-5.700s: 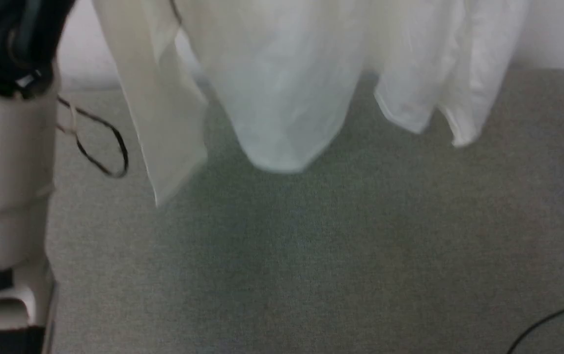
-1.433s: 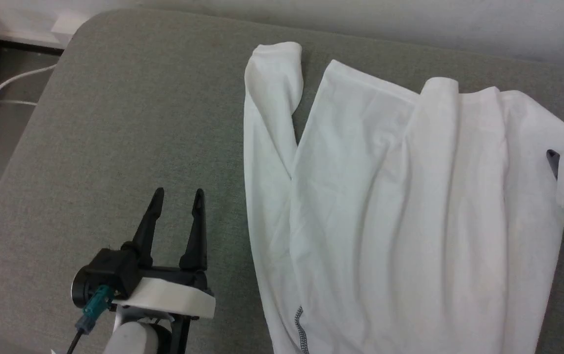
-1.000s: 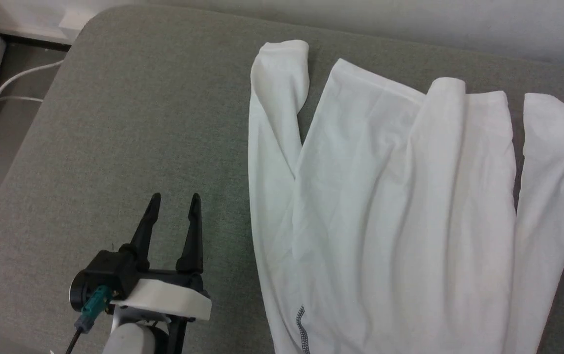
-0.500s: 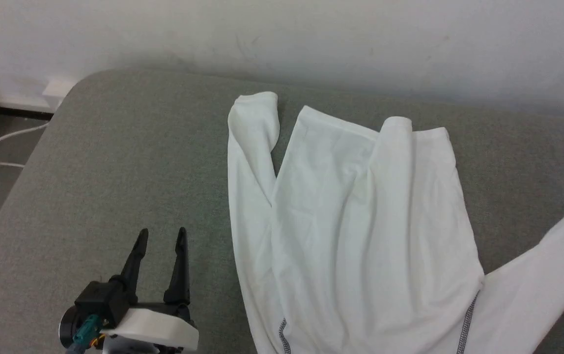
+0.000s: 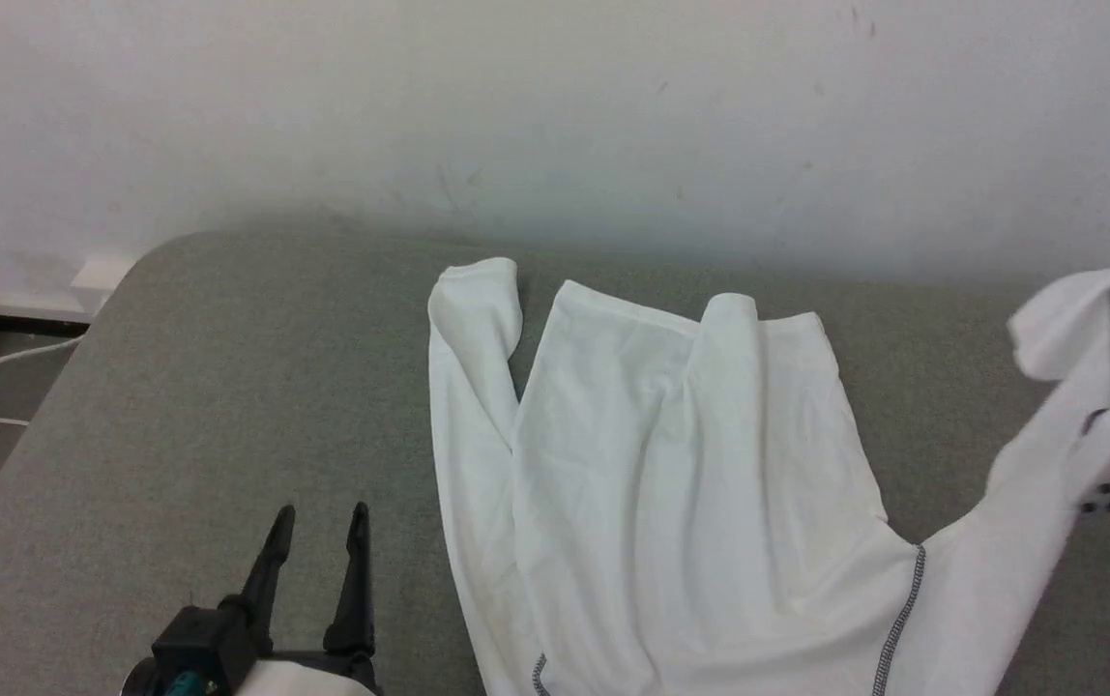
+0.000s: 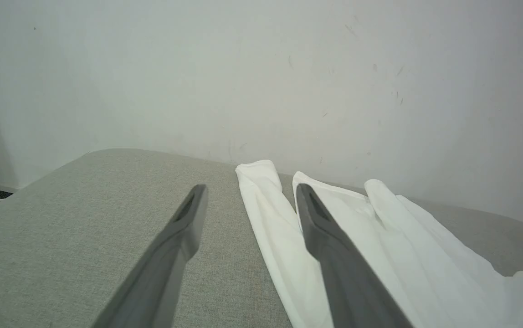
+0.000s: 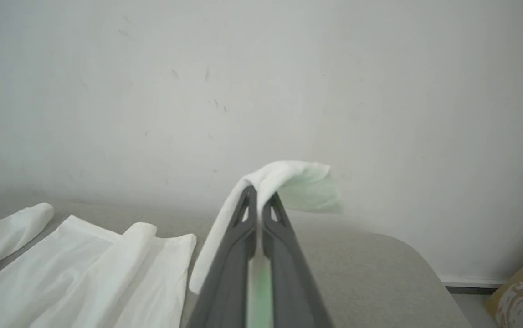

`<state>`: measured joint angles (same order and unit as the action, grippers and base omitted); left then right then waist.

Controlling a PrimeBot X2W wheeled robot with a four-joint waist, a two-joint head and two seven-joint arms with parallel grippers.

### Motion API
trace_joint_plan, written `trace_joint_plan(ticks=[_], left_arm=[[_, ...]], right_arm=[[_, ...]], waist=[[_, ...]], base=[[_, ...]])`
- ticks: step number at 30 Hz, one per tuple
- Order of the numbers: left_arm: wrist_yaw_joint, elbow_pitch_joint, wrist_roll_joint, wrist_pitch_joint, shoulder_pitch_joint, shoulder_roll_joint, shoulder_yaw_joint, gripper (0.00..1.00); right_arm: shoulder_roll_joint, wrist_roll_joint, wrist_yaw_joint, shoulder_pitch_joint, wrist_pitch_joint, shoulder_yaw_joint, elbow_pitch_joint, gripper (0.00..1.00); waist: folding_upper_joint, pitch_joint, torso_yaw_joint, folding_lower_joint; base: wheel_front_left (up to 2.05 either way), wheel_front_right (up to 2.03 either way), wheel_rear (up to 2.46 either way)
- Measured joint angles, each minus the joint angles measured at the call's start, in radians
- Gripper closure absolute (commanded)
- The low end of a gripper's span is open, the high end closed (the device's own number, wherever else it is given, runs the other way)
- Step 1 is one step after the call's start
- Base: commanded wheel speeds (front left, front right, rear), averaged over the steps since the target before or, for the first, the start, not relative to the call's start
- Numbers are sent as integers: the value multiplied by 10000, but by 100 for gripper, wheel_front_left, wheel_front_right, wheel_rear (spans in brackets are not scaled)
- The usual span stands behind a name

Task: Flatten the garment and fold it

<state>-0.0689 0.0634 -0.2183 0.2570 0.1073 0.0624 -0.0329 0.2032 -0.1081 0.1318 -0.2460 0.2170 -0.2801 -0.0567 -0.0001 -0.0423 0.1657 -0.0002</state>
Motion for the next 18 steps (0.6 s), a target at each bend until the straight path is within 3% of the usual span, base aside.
trace_joint_plan(ticks=[3,7,13,18], left_arm=[[0,12,-2,0,165,0,-23,0],[-6,17,-12,0,220,27,-42,0],[-13,81,-23,-15,224,38,-244,0],[-29,167,-48,-73,230,50,-405,0]], right_arm=[[-861,159,0,590,564,1244,1097,100],[-1373,128,2,968,880,2742,1198,100],[-1505,-665,0,857,109,3538,-792,100],[-1501,-600,0,233,-945,4025,-2485,100]], waist=[[1,-159,19,0],[1,-286,157,0],[1,-340,577,2],[1,-300,1062,2]], base=[[0,0,0],[0,0,0],[0,0,0],[0,0,0]])
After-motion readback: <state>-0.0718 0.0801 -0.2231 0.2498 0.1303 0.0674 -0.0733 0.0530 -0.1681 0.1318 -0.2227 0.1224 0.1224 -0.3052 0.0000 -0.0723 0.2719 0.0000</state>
